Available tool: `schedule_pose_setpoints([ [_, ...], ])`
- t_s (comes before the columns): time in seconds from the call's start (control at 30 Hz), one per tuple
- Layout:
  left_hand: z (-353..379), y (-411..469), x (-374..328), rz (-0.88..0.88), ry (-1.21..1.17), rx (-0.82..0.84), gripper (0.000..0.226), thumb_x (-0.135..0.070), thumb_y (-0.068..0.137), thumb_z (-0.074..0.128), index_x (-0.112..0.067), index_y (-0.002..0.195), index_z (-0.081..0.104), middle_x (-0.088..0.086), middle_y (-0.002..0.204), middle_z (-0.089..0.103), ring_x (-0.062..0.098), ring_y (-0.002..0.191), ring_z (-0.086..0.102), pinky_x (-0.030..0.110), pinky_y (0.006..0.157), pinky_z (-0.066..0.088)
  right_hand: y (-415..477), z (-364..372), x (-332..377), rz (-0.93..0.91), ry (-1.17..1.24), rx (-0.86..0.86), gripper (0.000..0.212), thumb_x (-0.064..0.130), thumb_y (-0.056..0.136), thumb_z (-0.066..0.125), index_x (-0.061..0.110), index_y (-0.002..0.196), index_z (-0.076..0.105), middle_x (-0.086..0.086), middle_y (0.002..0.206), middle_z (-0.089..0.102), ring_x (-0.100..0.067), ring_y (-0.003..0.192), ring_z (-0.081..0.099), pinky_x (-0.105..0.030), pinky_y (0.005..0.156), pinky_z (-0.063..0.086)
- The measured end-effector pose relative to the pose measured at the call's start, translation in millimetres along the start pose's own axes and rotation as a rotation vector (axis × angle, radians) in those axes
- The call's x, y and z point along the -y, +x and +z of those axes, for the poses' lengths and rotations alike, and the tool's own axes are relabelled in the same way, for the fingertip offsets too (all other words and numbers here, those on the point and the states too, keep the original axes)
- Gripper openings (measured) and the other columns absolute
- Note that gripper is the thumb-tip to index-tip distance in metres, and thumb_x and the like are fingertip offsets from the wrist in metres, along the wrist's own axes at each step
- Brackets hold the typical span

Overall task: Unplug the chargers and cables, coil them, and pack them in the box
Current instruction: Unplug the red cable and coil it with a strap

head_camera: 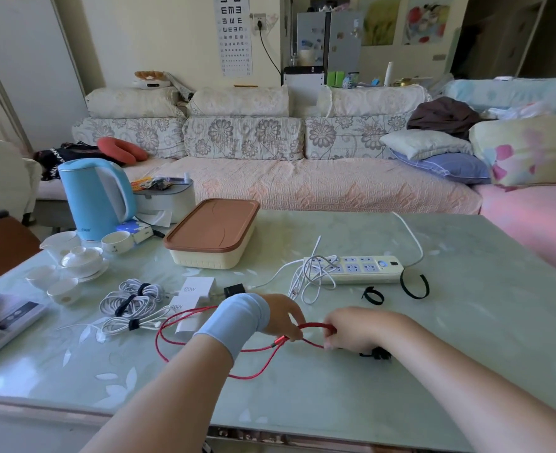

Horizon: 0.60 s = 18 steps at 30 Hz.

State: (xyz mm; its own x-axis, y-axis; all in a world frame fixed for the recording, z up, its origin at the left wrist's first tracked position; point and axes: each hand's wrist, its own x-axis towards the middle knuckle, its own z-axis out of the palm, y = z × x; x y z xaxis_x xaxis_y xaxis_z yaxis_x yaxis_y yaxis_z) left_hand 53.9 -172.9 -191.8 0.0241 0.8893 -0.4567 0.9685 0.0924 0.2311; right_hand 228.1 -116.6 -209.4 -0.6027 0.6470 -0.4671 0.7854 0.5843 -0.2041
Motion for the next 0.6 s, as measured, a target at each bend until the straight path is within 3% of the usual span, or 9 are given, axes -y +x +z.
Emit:
schedule_pose_setpoints([
  [0.2,3,20,-39,0.064,-0.035,-0.028,0.035,-0.045,0.092,0.052,-0.035,0.126,0.058,-0.008,0.129,0.059,0.017,0.12,0.053,0.036,0.109,0.036,-14,-2,-41,0.109,0.066,0.022,0.019,0.037,0.08,0.06,0.02,0.085,0.066,0.0,0.084,0.07,-0.018,0.071,0.062,-0.032,0.069,0.051],
  [0.37,5,45,-55,0.088,0.007,-0.127,0.037,-0.045,0.094,0.05,-0.035,0.129,0.054,-0.005,0.137,0.052,0.02,0.123,0.051,0.037,0.108,0.038,-19,-5,-58,-0.01,0.293,-0.105,0.012,0.034,0.082,0.07,0.031,0.094,0.07,0.009,0.088,0.069,-0.009,0.076,0.064,-0.03,0.076,0.054],
  [0.47,7,62,-55,0.074,0.043,-0.151,0.042,-0.043,0.093,0.052,-0.036,0.134,0.049,-0.004,0.136,0.053,0.021,0.121,0.053,0.036,0.106,0.041,-14,-8,-63,-0.05,0.278,-0.153,0.016,0.032,0.081,0.072,0.035,0.097,0.074,0.015,0.094,0.07,-0.006,0.09,0.065,-0.024,0.083,0.052],
  [0.6,3,83,-43,-0.026,0.05,-0.275,0.047,-0.051,0.093,0.047,-0.035,0.137,0.042,-0.003,0.136,0.055,0.023,0.122,0.053,0.038,0.105,0.041,-11,-12,-72,-0.046,0.234,-0.147,0.016,0.032,0.079,0.072,0.034,0.094,0.077,0.015,0.089,0.073,-0.007,0.088,0.067,-0.028,0.083,0.054],
])
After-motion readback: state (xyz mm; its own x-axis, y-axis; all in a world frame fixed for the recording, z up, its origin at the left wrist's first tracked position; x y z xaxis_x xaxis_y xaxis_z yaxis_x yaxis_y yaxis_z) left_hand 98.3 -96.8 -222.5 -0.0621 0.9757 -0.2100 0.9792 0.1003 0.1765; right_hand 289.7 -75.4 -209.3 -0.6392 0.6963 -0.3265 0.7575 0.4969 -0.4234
